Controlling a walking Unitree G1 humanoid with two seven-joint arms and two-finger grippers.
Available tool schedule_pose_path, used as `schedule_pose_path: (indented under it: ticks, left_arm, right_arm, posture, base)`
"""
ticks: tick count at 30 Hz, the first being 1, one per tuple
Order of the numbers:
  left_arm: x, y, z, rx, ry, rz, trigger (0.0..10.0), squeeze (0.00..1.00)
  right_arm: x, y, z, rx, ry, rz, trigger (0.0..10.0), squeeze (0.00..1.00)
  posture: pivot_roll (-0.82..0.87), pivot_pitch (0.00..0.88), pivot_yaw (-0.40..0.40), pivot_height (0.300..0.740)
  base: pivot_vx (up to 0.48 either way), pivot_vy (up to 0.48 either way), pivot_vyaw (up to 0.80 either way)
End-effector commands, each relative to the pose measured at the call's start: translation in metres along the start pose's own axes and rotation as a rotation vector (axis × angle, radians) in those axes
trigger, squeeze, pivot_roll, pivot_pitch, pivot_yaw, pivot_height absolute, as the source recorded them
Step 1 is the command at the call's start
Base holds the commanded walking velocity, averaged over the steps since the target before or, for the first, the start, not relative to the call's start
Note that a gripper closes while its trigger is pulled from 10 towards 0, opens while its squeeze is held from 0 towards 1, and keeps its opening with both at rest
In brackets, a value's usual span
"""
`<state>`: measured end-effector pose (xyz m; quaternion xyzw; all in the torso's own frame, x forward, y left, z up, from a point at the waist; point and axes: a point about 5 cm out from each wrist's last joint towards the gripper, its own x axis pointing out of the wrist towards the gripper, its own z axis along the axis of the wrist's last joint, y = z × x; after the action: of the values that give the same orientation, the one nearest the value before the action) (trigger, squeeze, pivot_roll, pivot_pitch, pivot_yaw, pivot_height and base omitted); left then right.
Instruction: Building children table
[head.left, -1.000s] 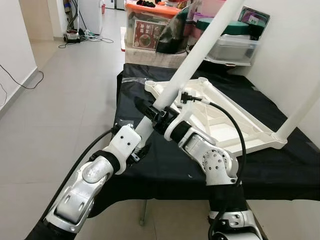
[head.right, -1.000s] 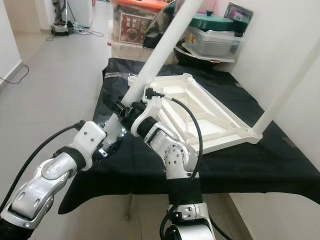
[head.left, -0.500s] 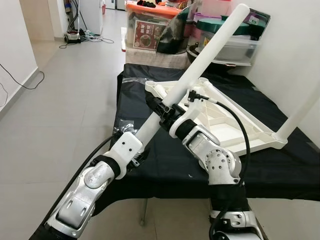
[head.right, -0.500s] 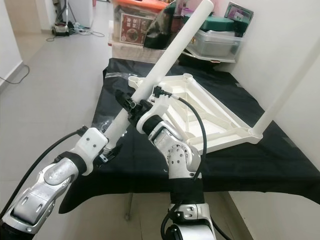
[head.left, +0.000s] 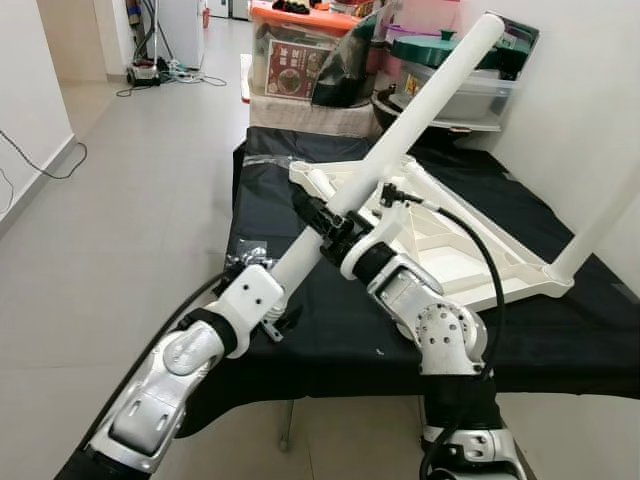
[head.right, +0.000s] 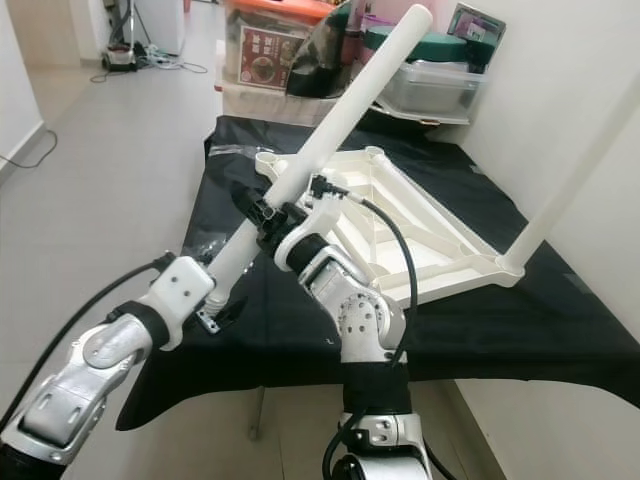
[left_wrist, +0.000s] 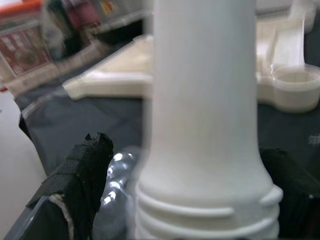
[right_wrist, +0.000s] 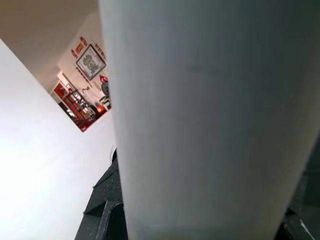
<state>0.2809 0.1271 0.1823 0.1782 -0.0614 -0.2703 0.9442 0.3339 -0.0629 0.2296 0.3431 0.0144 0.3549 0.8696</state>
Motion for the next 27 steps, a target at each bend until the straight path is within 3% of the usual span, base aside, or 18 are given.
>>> schedule_pose_path:
  ticks: [1, 4, 6, 9, 10, 12, 13, 14, 15, 18, 22, 27]
  left_arm:
    - [-0.006, 0.005, 0.010, -0.021, -0.050, -0.004, 10.0, 1.00]
    - [-0.012, 0.007, 0.016, -0.046, -0.079, -0.010, 10.0, 1.00]
    - [-0.012, 0.007, 0.016, -0.046, -0.079, -0.010, 10.0, 1.00]
    - [-0.022, 0.008, 0.022, -0.092, -0.112, -0.041, 10.0, 1.00]
    - [-0.026, 0.008, 0.019, -0.099, -0.104, -0.030, 10.0, 0.00]
    - [-0.026, 0.008, 0.019, -0.099, -0.104, -0.030, 10.0, 0.00]
    - [-0.030, 0.007, 0.016, -0.103, -0.098, -0.020, 10.0, 0.00]
    - [-0.030, 0.007, 0.016, -0.103, -0.098, -0.020, 10.0, 0.00]
    - [-0.033, 0.008, 0.011, -0.110, -0.082, 0.016, 10.0, 0.00]
    - [-0.033, 0.008, 0.011, -0.110, -0.082, 0.016, 10.0, 0.00]
    - [-0.040, 0.027, -0.002, -0.159, -0.033, 0.204, 10.0, 0.00]
    - [-0.039, 0.025, -0.005, -0.185, -0.023, 0.227, 10.0, 0.00]
  right_arm:
    - [0.000, -0.007, 0.004, -0.046, 0.015, -0.023, 0.0, 0.00]
    - [-0.003, -0.018, 0.015, -0.120, 0.004, -0.055, 0.0, 0.00]
    - [-0.003, -0.018, 0.015, -0.120, 0.004, -0.055, 0.0, 0.00]
    - [-0.007, -0.031, 0.033, -0.234, -0.025, -0.114, 0.0, 0.00]
    - [-0.011, -0.038, 0.046, -0.340, -0.045, -0.151, 0.0, 0.00]
    - [-0.011, -0.038, 0.046, -0.340, -0.045, -0.151, 0.0, 0.00]
    - [-0.015, -0.042, 0.057, -0.428, -0.063, -0.174, 0.0, 0.00]
    - [-0.015, -0.042, 0.057, -0.428, -0.063, -0.174, 0.0, 0.00]
    - [-0.021, -0.047, 0.068, -0.509, -0.074, -0.199, 0.0, 0.00]
    - [-0.021, -0.047, 0.068, -0.509, -0.074, -0.199, 0.0, 0.00]
    - [-0.051, -0.066, 0.096, -0.684, -0.085, -0.309, 0.0, 0.00]
    - [-0.061, -0.074, 0.103, -0.758, -0.087, -0.356, 0.0, 0.00]
  posture:
    - [0.13, 0.000, -0.154, 0.740]
    - [0.13, 0.000, -0.158, 0.740]
    - [0.13, 0.000, -0.158, 0.740]
    - [0.13, 0.000, -0.159, 0.740]
    - [0.13, 0.000, -0.160, 0.740]
    - [0.13, 0.000, -0.160, 0.740]
    - [0.13, 0.000, -0.159, 0.740]
    - [0.13, 0.000, -0.159, 0.740]
    - [0.12, 0.000, -0.156, 0.740]
    - [0.12, 0.000, -0.156, 0.740]
    - [0.11, 0.000, -0.159, 0.740]
    - [0.10, 0.000, -0.155, 0.740]
  base:
    - [0.000, 0.000, 0.00]
    - [0.000, 0.000, 0.00]
    - [0.000, 0.000, 0.00]
    - [0.000, 0.000, 0.00]
    - [0.000, 0.000, 0.00]
    - [0.000, 0.000, 0.00]
    - [0.000, 0.000, 0.00]
    - [0.000, 0.000, 0.00]
    - [0.000, 0.000, 0.00]
    - [0.000, 0.000, 0.00]
    - [0.000, 0.000, 0.00]
    - [0.000, 0.000, 0.00]
